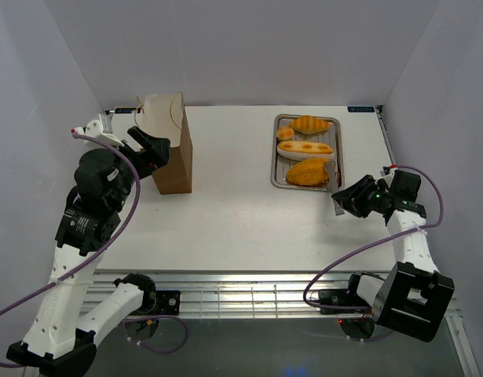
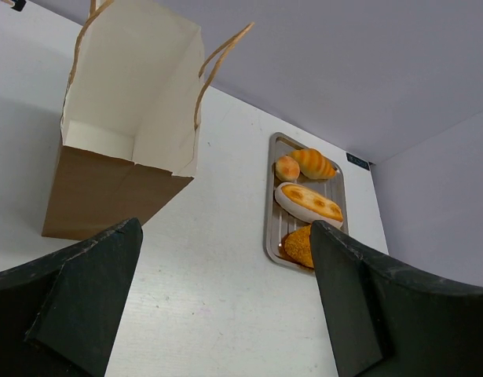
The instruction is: Place the fake bread into the paper bag
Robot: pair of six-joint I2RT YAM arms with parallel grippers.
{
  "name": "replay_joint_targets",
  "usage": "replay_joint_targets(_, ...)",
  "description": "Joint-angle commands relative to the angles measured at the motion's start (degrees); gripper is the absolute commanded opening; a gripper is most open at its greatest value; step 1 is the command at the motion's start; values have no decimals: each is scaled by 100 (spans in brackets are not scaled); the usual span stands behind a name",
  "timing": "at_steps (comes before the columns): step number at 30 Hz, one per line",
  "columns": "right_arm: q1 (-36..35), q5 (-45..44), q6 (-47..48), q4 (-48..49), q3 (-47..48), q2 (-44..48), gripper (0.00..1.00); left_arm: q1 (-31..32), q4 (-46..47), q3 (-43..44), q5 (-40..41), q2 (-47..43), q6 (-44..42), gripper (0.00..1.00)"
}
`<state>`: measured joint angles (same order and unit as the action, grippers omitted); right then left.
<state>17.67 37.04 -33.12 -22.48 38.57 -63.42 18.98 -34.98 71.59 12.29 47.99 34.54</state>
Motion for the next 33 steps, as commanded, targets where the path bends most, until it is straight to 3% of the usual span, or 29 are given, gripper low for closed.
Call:
replay_joint_targets(1,35,93,-27,235,19,207,8,9,-70,30,124,-88,17,98)
replay_joint_targets(12,35,-56,-72,139,177,611,8,9,-167,162,924,-272,-176,98)
replay_joint_targets(33,-1,313,17,384,502,567,8,9,-184,223,722,-202,-62,98)
